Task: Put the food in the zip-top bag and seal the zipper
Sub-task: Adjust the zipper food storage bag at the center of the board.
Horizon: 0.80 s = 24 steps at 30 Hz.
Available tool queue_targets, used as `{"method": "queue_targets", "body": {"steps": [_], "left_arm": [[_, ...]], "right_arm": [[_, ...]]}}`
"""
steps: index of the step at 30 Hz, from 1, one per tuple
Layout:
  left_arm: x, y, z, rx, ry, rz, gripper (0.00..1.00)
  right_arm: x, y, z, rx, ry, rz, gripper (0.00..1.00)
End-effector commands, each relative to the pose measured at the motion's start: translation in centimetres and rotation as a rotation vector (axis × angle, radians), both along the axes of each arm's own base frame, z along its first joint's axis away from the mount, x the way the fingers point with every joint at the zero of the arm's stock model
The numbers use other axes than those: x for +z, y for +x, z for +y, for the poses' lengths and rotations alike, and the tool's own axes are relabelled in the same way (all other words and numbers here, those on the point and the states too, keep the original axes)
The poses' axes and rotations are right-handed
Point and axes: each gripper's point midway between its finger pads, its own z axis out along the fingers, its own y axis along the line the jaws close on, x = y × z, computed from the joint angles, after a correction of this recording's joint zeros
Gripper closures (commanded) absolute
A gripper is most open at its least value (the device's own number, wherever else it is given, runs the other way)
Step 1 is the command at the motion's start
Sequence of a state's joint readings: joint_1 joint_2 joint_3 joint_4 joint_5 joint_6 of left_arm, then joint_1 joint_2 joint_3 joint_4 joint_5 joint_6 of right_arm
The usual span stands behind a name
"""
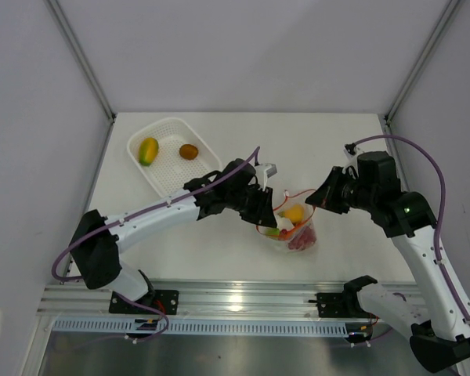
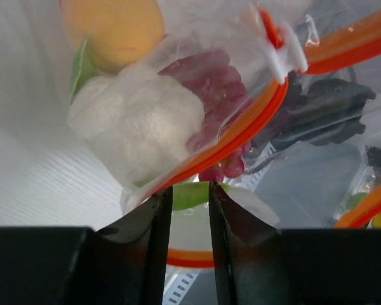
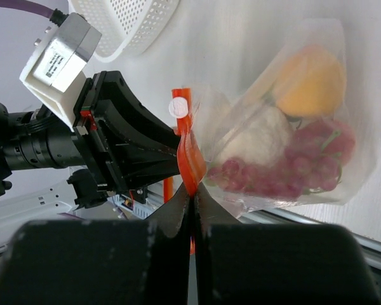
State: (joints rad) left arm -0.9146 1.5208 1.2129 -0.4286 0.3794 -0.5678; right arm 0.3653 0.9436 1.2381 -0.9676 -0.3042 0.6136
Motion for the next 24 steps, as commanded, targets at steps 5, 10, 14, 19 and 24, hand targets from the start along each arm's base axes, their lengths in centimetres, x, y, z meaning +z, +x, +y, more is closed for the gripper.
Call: {"method": "queue_targets", "body": {"steps": [5,10,14,19,24], "left_arm": [[0.2,-0.1,-0.8,-0.021,-0.003,-0.011,0.88],[2.1,-0.3,-1.6,-0.055,-0.053,-0.017,0.99],[5.9,-0.9,-2.8,-0.112,-0.158,-0.026,0.99],[10.5,-2.2,-5.0,-0.212,-0.331,0.010,0.99],[9.3,-1.0,-4.8,-0.157,-0.248,-0.035,0.99]], "right_arm": [[2.7,-0.1,0.5,0.014,0.063,-0.089,1.00],[2.3,0.0,0.3,0.007,0.052,-0.084,1.00],[0.4,0.3,-0.4,-0.024,-0.001,-0.060,1.00],[-1.7,0.6,-0.9,-0.047,-0.039,-0.027,1.00],[-1.5,0.3,-1.1,-0.043,-0.042,-0.034,1.00]]}}
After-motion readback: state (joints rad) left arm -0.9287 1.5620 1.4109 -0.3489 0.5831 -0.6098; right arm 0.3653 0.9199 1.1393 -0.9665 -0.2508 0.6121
